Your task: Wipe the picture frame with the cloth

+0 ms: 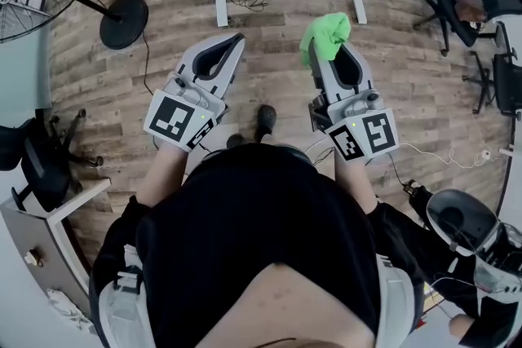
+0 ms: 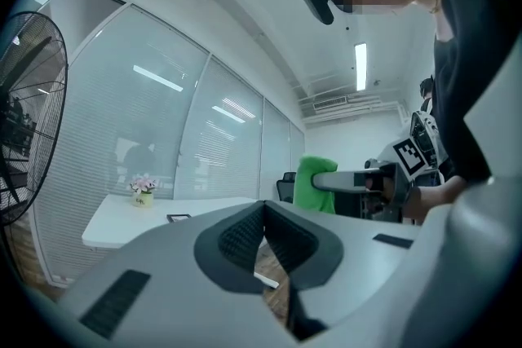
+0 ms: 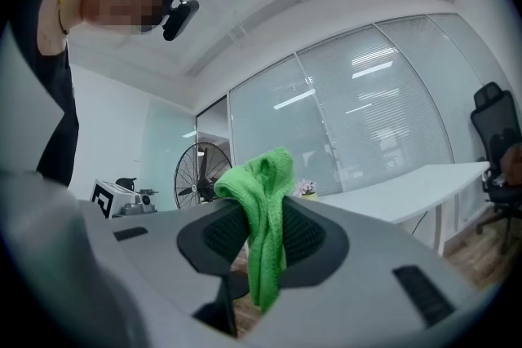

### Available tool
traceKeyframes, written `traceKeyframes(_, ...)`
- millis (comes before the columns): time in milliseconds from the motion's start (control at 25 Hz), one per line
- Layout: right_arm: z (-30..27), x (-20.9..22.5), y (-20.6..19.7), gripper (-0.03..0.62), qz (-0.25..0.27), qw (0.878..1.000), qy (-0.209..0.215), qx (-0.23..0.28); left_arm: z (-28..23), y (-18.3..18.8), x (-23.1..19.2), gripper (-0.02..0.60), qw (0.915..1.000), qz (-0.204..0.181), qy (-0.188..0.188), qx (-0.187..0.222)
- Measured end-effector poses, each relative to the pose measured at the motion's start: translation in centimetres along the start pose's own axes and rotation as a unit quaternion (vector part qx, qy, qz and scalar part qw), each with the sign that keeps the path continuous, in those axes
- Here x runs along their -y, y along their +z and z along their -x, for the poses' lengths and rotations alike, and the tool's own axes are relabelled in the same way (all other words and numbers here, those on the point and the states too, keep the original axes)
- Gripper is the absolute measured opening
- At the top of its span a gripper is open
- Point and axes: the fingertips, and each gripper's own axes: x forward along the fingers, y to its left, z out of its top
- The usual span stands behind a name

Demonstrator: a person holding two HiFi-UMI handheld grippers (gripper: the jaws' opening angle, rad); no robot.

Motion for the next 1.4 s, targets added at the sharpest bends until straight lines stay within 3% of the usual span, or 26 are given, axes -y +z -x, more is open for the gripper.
traceKeyframes(640,-4.3,5.7,0.2,0.098,-0.012,0.999,0.051,-0.013,-6.9,-0.7,-1.9,0.011,0.9994,0.009,0.033,0.001)
traceKeyframes(1400,-7.6,7.2,0.6,0.098,-0.013,0.999,0.050,-0.014,-8.1,-0.4,-5.0,0.011,0.9993,0.001,0.037,-0.009)
